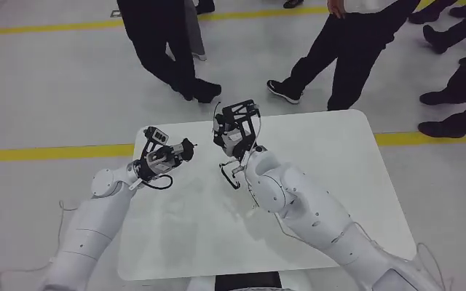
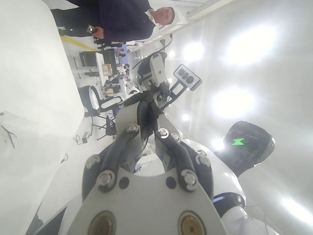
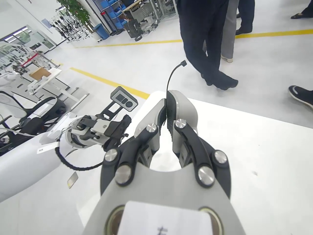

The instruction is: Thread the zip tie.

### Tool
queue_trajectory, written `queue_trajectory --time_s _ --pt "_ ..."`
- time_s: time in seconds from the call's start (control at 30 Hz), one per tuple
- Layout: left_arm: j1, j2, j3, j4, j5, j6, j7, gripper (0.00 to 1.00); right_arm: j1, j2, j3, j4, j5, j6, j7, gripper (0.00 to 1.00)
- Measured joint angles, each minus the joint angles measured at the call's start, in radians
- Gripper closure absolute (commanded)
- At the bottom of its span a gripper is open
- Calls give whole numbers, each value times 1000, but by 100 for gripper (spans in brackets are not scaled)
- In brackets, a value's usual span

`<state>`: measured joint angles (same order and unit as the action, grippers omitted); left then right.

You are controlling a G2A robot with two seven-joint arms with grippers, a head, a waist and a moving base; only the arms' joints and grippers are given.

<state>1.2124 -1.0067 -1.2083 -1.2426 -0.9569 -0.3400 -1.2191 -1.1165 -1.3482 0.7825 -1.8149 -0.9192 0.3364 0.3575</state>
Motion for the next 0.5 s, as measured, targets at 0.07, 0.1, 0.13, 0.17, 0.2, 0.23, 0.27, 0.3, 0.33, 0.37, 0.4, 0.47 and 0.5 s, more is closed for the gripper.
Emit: queue_trajectory --time_s 0.07,0.1,0.13,0.17,0.2,0.23,0.27,0.3,0.33,0.37,0.4,0.47,0.5 --pt "0 0 0 0 0 0 0 100 -6 -4 -6 7 -36 3 -19 100" --pt "0 0 0 0 0 0 0 100 -9 -6 -9 11 -53 4 -25 100" --pt "0 0 0 0 0 0 0 100 -13 -11 -12 15 -75 4 -33 100" --pt "0 0 0 0 0 0 0 100 -18 -15 -13 17 -88 4 -38 100" --pt "0 0 0 0 0 0 0 100 -24 -19 -13 18 -100 4 -44 100" --pt "0 0 0 0 0 0 0 100 -33 -25 -13 18 -117 4 -52 100" --pt "0 0 0 0 0 0 0 100 -41 -30 -14 18 -130 4 -57 100" --pt "0 0 0 0 0 0 0 100 -49 -35 -15 17 -147 4 -62 100" --pt "0 0 0 0 0 0 0 100 -57 -39 -18 18 -170 4 -68 100" --pt "0 0 0 0 0 0 0 100 -68 -45 -22 19 -201 4 -76 100" --pt "0 0 0 0 0 0 0 100 -77 -50 -22 19 -221 4 -84 100" --pt "0 0 0 0 0 0 0 100 -91 -60 -25 17 -275 4 -117 100" --pt "0 0 0 0 0 0 0 100 -92 -61 -27 16 -294 4 -123 100"
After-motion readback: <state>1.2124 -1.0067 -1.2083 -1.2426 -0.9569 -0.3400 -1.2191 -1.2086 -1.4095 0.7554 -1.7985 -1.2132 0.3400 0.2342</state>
